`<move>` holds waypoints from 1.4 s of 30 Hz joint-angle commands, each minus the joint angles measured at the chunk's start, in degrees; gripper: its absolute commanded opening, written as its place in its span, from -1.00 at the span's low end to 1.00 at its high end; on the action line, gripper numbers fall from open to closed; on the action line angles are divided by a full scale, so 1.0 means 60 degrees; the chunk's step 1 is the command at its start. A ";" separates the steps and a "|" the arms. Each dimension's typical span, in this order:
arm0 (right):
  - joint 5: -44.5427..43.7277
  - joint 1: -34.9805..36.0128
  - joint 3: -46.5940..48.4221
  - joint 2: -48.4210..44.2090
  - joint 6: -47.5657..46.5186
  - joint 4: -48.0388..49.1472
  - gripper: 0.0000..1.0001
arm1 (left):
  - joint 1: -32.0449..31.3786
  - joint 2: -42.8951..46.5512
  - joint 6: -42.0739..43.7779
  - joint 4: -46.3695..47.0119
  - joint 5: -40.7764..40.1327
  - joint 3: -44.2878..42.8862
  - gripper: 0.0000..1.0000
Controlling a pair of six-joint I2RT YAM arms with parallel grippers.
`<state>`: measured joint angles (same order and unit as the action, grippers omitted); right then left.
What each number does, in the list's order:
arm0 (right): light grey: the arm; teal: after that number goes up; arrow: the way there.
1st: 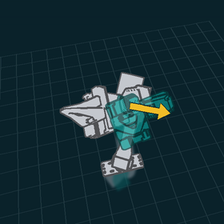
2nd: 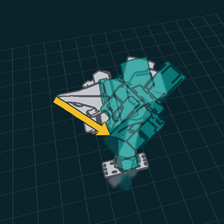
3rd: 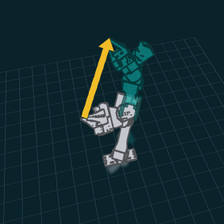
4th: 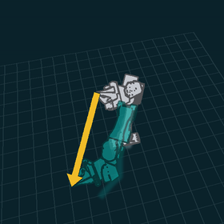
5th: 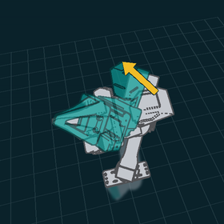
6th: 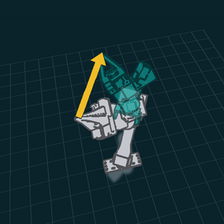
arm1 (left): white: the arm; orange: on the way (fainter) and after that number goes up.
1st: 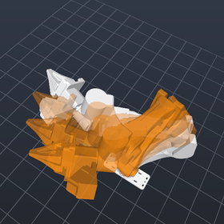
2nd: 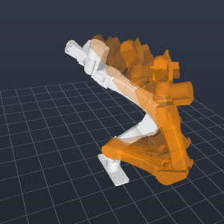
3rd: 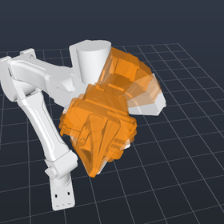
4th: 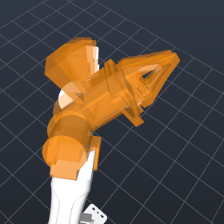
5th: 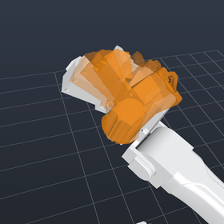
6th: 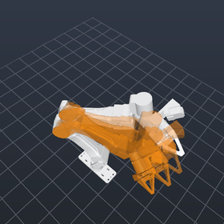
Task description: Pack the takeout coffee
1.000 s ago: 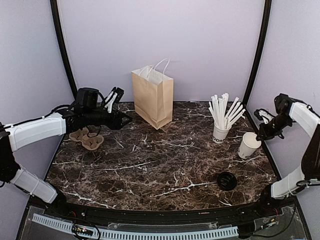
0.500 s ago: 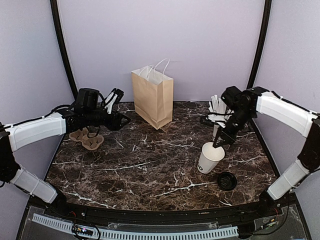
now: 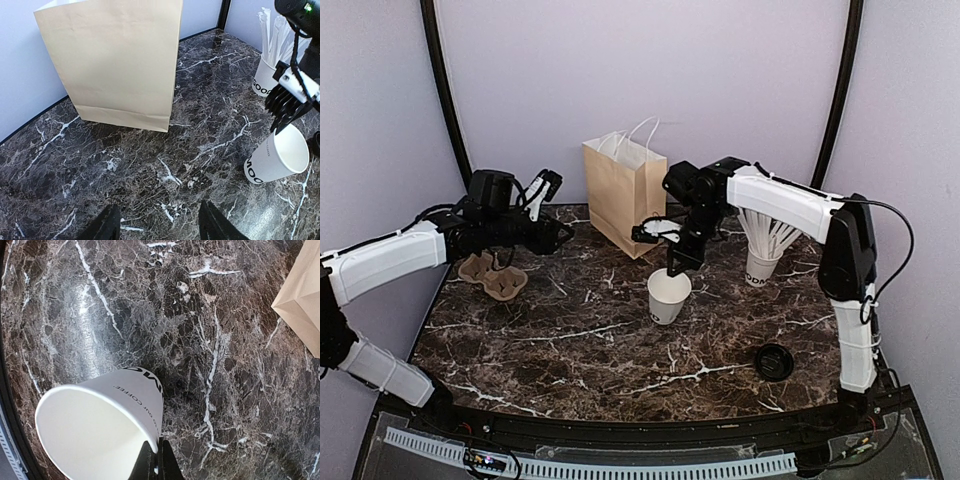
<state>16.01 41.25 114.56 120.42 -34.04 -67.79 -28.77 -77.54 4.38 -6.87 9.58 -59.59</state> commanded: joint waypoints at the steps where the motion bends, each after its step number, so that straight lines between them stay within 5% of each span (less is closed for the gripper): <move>1: -0.0477 0.0366 0.0658 0.0344 0.0046 -0.0142 -1.00 | -0.0024 0.0305 0.0284 -0.0040 -0.0270 -0.0001 0.14; 7: -0.0598 0.0530 0.0681 0.0452 0.0187 -0.0021 -1.00 | -0.0024 -0.0163 0.0280 -0.0353 -0.0174 -0.0301 0.14; 11: -0.0550 0.0536 0.0803 0.0506 0.0284 -0.0027 -0.63 | -0.0024 -0.0251 0.0240 -0.0359 0.0033 -0.0336 0.14; 17: -0.0561 0.0521 0.0341 -0.0889 0.0427 0.0253 -0.48 | -0.0024 -0.0226 0.0205 -0.0260 -0.0243 -0.0277 0.13; 21: -0.0638 0.0376 -0.1707 -0.2999 0.0208 0.0517 -0.48 | -0.0038 0.0043 0.0042 -0.0166 -0.0209 -0.0273 0.16; 26: -0.1533 0.0073 -0.6760 -0.6055 -0.0161 0.2311 -0.53 | -0.0053 0.0537 0.0007 0.0372 0.0011 0.0027 0.50; 29: -0.1830 0.0069 -0.9459 -0.6998 -0.0710 0.2556 -0.56 | -0.0053 0.0700 0.0142 0.0605 -0.0123 0.0221 0.51; 42: -0.0768 0.0067 -1.1309 -0.8396 -0.1105 0.1698 -0.37 | -0.0053 0.0382 0.0430 0.0533 -0.0458 0.0249 0.49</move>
<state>10.13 41.60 47.44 70.98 -38.74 -56.71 -28.80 -74.98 5.82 -3.97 7.46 -58.74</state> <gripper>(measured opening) 0.312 0.744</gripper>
